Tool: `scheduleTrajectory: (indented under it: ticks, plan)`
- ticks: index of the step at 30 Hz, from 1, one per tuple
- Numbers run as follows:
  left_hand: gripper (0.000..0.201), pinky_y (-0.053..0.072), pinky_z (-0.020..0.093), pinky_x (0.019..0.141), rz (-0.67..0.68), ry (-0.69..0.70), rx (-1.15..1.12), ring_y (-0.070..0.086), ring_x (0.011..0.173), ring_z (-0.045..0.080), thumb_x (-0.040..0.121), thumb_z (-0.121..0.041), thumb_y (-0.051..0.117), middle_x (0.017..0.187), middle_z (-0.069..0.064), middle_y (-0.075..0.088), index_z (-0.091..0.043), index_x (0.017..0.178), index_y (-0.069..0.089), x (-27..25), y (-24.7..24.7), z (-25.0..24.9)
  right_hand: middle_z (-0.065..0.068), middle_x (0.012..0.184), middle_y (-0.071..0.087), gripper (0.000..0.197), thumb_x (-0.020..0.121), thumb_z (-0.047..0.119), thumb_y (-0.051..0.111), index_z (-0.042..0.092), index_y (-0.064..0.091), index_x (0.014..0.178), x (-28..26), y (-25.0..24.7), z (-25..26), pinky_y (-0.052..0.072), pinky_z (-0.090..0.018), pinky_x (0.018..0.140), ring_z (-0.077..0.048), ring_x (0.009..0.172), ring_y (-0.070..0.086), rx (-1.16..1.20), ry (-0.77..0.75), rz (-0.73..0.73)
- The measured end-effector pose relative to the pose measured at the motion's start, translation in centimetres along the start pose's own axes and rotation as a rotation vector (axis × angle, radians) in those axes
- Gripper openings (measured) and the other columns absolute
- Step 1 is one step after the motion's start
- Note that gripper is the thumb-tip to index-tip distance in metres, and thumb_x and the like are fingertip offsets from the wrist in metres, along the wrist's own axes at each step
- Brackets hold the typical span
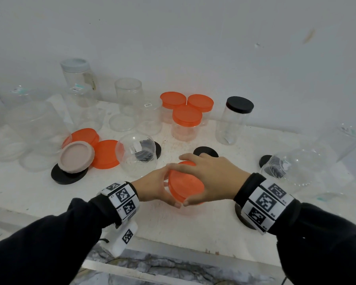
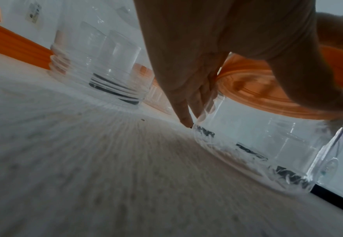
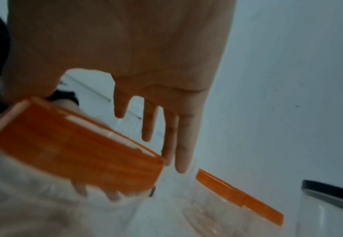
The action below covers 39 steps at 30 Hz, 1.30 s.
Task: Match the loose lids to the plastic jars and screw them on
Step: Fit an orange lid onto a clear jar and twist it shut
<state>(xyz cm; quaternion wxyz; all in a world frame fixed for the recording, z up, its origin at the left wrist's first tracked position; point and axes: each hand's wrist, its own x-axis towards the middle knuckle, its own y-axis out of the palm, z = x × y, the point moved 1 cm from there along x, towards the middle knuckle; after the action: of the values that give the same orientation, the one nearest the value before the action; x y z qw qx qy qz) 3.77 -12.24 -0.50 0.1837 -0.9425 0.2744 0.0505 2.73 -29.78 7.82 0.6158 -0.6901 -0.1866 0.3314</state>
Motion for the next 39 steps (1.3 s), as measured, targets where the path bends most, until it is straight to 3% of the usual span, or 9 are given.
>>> scheduleTrajectory:
  ticks: [3, 7, 12, 15, 20, 26, 30, 34, 39]
  plan:
    - [0.092, 0.046, 0.021, 0.094, 0.007, 0.009, -0.01, 0.054, 0.114, 0.008, 0.055, -0.003, 0.088, 0.122, -0.009, 0.056, -0.025, 0.131, 0.04, -0.1, 0.0, -0.3, 0.009, 0.153, 0.015, 0.076, 0.08, 0.069, 0.049, 0.048, 0.013, 0.144, -0.5, 0.8, -0.2, 0.049, -0.037, 0.084, -0.024, 0.128, 0.034, 0.04, -0.047, 0.006]
    - [0.094, 0.047, 0.019, 0.092, -0.005, 0.023, 0.016, 0.055, 0.113, 0.007, 0.054, -0.005, 0.089, 0.122, -0.01, 0.055, -0.027, 0.13, 0.039, 0.0, 0.2, -0.4, 0.005, 0.151, 0.019, 0.073, 0.08, 0.068, 0.048, 0.044, 0.021, 0.144, -0.5, 1.5, 0.0, 0.047, -0.035, 0.078, -0.026, 0.114, 0.04, 0.031, -0.016, -0.023]
    - [0.1, 0.047, 0.018, 0.089, -0.005, 0.036, 0.046, 0.055, 0.109, 0.002, 0.04, -0.032, 0.09, 0.12, -0.014, 0.055, -0.034, 0.126, 0.038, -0.1, 0.4, -0.6, 0.001, 0.148, 0.026, 0.079, 0.072, 0.073, 0.034, 0.04, 0.025, 0.144, -0.4, 1.8, 0.4, 0.051, -0.037, 0.071, -0.029, 0.104, 0.044, -0.008, 0.012, -0.046]
    - [0.102, 0.047, 0.017, 0.089, -0.02, 0.04, 0.058, 0.055, 0.108, 0.0, 0.036, -0.042, 0.085, 0.119, -0.015, 0.054, -0.034, 0.126, 0.037, -0.3, 0.4, -0.8, 0.001, 0.148, 0.025, 0.076, 0.078, 0.071, 0.044, 0.039, 0.024, 0.144, -0.2, 2.0, 0.5, 0.05, -0.036, 0.072, -0.029, 0.104, 0.042, -0.011, 0.015, -0.063]
    - [0.097, 0.046, 0.017, 0.089, -0.019, 0.037, 0.096, 0.054, 0.109, 0.001, 0.051, -0.015, 0.092, 0.119, -0.015, 0.053, -0.032, 0.127, 0.035, -0.3, 0.4, -0.9, 0.001, 0.149, 0.023, 0.075, 0.08, 0.069, 0.047, 0.04, 0.023, 0.145, -0.3, 2.5, 0.4, 0.049, -0.037, 0.074, -0.03, 0.107, 0.041, 0.005, 0.026, -0.086]
    - [0.1, 0.043, 0.008, 0.087, -0.024, 0.045, 0.146, 0.052, 0.11, -0.002, 0.056, -0.018, 0.089, 0.121, -0.017, 0.05, -0.028, 0.136, 0.029, -0.5, 0.6, -0.9, 0.004, 0.154, 0.019, 0.086, 0.066, 0.078, 0.024, 0.04, 0.027, 0.143, -0.6, 3.5, -0.3, 0.05, -0.038, 0.082, -0.03, 0.122, 0.036, 0.076, -0.006, -0.149]
    - [0.096, 0.039, 0.013, 0.094, -0.046, 0.063, 0.196, 0.046, 0.118, -0.001, 0.062, -0.026, 0.086, 0.127, -0.023, 0.045, -0.03, 0.137, 0.027, -1.2, 0.4, -1.0, -0.001, 0.152, 0.028, 0.087, 0.069, 0.081, 0.029, 0.032, 0.035, 0.141, -0.9, 4.6, -1.4, 0.048, -0.049, 0.094, -0.033, 0.138, 0.027, 0.188, -0.001, -0.215]
    - [0.079, 0.039, 0.012, 0.091, -0.202, 0.151, 0.32, 0.045, 0.116, -0.008, 0.073, -0.036, 0.076, 0.129, -0.024, 0.044, -0.027, 0.138, 0.032, -2.8, -1.0, -2.3, -0.012, 0.125, 0.058, 0.065, 0.087, 0.07, 0.023, 0.024, 0.05, 0.124, -0.7, 5.2, -2.6, 0.052, -0.051, 0.084, -0.038, 0.114, 0.054, 0.1, 0.029, -0.353]
    - [0.045, 0.033, 0.006, 0.092, -0.575, 0.428, 0.43, 0.049, 0.109, -0.004, 0.082, -0.048, 0.051, 0.115, -0.017, 0.058, -0.022, 0.119, 0.056, -3.5, -3.2, -3.7, -0.011, 0.102, 0.065, 0.047, 0.077, 0.051, 0.054, 0.017, 0.067, 0.107, 0.7, 4.5, -2.2, 0.056, -0.034, 0.06, -0.03, 0.089, 0.064, 0.034, 0.028, -0.481]
